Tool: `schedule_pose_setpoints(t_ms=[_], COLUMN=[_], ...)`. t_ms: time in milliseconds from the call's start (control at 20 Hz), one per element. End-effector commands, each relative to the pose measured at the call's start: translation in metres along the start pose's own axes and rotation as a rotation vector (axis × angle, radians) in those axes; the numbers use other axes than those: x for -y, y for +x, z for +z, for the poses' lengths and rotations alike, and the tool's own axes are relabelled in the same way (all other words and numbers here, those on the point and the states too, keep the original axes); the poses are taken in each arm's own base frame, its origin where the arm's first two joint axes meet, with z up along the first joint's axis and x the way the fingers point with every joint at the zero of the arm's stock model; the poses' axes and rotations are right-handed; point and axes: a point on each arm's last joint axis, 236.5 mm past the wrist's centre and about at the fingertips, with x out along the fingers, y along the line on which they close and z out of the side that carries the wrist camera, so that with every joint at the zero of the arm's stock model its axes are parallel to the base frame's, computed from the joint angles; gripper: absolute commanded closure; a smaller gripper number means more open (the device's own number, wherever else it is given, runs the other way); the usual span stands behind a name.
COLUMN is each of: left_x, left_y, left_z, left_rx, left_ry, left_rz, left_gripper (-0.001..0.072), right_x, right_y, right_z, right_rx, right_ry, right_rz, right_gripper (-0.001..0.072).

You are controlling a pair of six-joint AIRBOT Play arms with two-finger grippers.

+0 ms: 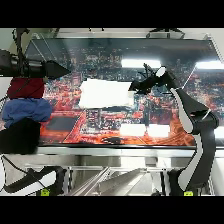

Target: Fold the shirts.

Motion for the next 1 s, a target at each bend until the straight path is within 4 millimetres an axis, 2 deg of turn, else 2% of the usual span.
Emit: schedule_pose_setpoints(t_ms=[0,50,100,150,200,250,350,450,600,700,750,850,950], left_x=[0.0,0.0,0.0,0.0,0.0,0.0,0.001,0.001,0.002,0.002,0.003,0.003,0.003], left_y=[0.0,0.0,0.0,0.0,0.0,0.0,0.0,0.0,0.0,0.0,0.0,0.0,0.0], left_z=[0.0,0.0,0.0,0.0,0.0,0.0,-0.001,-0.001,-0.003,-0.005,-0.006,-0.006,-0.006], left_rx=[0.0,-0.001,0.0,0.001,0.002,0.001,-0.003,-0.005,-0.014,-0.021,-0.024,-0.023,-0.024], left_ry=[0.001,0.001,0.0,0.0,0.0,0.0,0.0,0.0,0.0,0.0,0.0,0.001,0.001], left_rz=[0.0,0.0,-0.001,0.0,0.0,0.0,-0.002,-0.002,-0.007,-0.009,-0.011,-0.01,-0.011], left_gripper=[0.0691,0.0691,0.0691,0.0691,0.0691,0.0691,0.0691,0.0691,0.0691,0.0691,0.0691,0.0691,0.0691], right_x=[-0.034,-0.043,-0.05,-0.056,-0.062,-0.066,-0.069,-0.059,-0.005,0.033,0.06,0.122,0.184], right_y=[0.011,0.01,0.01,0.01,0.009,0.006,-0.007,-0.038,-0.106,-0.156,-0.182,-0.232,-0.268], right_z=[-0.001,0.0,0.0,-0.001,-0.001,0.0,0.014,0.043,0.073,0.076,0.071,0.044,-0.006], right_rx=[-0.003,0.003,0.006,0.005,0.002,0.009,0.066,0.177,0.305,0.388,0.437,0.539,0.619], right_ry=[-0.016,-0.021,-0.025,-0.023,-0.023,-0.017,-0.019,0.035,0.182,0.25,0.298,0.419,0.565], right_rz=[0.179,0.212,0.236,0.256,0.278,0.296,0.294,0.251,0.16,0.132,0.103,0.018,-0.066], right_gripper=[0.0085,0.0183,0.0313,0.0391,0.0563,0.0686,0.0688,0.0688,0.069,0.069,0.069,0.069,0.069])
